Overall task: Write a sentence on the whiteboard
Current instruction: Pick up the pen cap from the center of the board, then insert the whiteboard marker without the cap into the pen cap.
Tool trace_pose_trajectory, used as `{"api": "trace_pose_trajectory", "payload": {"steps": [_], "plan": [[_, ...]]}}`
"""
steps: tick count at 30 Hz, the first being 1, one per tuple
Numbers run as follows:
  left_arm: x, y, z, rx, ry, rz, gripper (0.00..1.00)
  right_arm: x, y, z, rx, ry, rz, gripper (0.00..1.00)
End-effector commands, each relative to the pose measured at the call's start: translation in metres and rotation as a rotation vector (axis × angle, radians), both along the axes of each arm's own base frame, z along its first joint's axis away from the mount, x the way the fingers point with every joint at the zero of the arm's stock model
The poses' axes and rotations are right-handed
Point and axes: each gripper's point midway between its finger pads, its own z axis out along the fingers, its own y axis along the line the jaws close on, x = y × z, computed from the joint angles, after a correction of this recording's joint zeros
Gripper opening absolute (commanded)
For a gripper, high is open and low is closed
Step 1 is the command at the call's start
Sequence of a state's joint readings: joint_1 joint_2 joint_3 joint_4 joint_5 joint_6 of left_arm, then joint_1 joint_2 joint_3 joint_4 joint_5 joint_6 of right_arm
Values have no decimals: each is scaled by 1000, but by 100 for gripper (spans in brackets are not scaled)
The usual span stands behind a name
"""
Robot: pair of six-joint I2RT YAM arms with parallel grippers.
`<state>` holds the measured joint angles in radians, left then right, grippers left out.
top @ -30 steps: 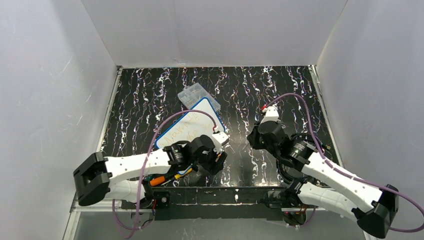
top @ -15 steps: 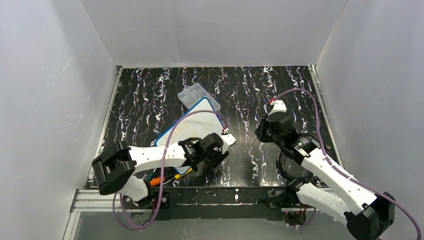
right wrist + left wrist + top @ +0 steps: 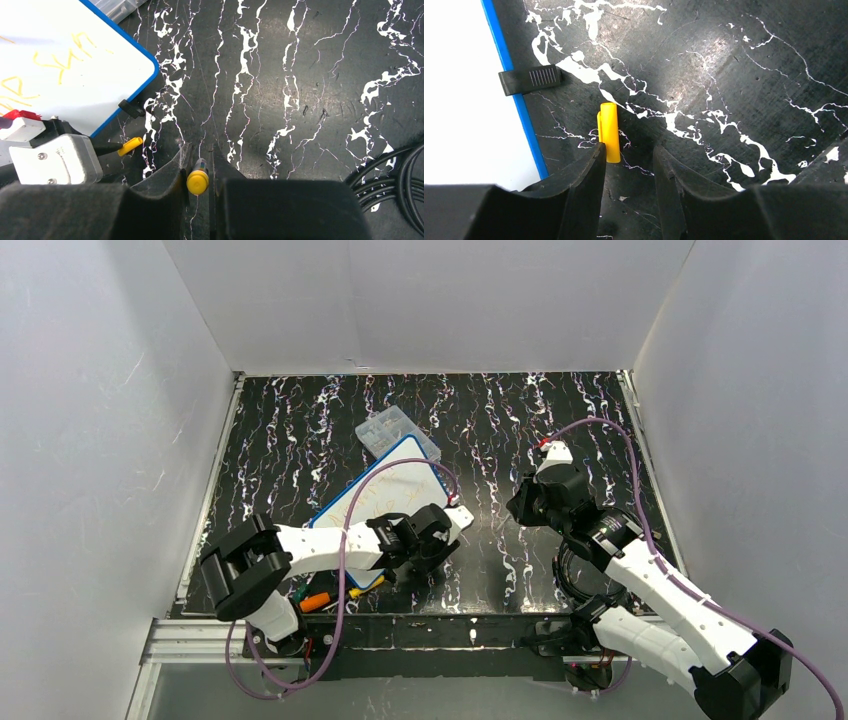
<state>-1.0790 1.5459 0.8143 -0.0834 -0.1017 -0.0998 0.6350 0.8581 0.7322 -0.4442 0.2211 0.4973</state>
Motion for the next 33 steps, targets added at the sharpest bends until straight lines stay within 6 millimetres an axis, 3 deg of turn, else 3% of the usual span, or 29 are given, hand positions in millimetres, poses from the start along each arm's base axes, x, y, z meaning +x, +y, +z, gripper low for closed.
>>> {"api": "trace_pose_trajectory", "payload": {"steps": [1, 9, 16, 18, 26, 33], "plan": [[11, -5, 6, -5, -32, 12, 38, 6, 6, 20, 43, -45, 6, 1], [12, 1, -4, 16, -7, 25, 36, 5, 7, 18, 46, -35, 12, 1], [6, 5, -14, 32, 24, 28, 3, 1, 13, 18, 81, -27, 36, 1], [5, 4, -13, 15, 28, 37, 0, -2, 16, 17, 108, -23, 42, 1], [-2, -15, 40, -288, -8, 54, 0, -13, 32, 28, 282, -43, 77, 1], [-28, -29, 81, -514, 15, -59, 0, -21, 45, 30, 365, -25, 129, 1]]}}
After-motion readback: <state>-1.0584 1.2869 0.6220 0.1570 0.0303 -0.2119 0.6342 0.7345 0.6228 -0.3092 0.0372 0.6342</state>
